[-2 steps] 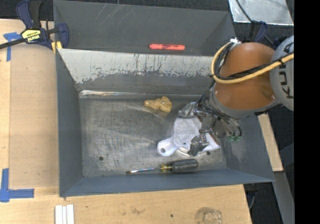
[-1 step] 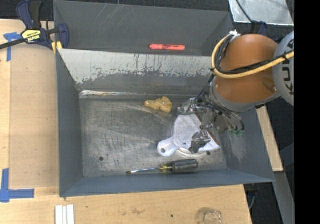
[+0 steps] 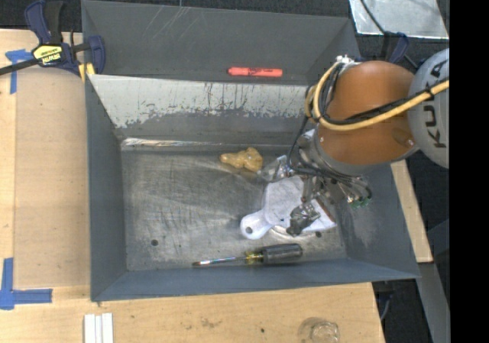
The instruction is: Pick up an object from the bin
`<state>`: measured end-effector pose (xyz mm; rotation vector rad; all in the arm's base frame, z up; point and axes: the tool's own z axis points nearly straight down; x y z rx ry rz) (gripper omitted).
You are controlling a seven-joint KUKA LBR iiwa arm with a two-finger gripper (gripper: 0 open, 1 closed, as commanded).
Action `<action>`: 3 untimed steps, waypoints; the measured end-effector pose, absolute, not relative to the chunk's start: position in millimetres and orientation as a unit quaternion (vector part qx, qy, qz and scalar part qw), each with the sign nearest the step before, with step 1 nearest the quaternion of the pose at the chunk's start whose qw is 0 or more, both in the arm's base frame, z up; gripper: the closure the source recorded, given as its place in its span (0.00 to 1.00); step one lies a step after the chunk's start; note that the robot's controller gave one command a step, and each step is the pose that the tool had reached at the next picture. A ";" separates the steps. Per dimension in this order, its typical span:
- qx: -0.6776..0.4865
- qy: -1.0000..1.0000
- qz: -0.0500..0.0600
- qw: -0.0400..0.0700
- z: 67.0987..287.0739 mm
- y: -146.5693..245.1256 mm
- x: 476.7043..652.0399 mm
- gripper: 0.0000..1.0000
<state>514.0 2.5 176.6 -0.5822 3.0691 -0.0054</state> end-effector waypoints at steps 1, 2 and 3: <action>-0.298 0.955 0.000 0.000 142.3 2.6 498.0 0.00; -0.419 0.908 -0.006 0.014 77.1 9.5 521.1 1.00; -0.419 0.908 -0.005 0.014 77.1 9.5 521.1 1.00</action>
Offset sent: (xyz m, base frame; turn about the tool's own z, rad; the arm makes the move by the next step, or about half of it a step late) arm -0.0016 0.0081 -0.1066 -0.4944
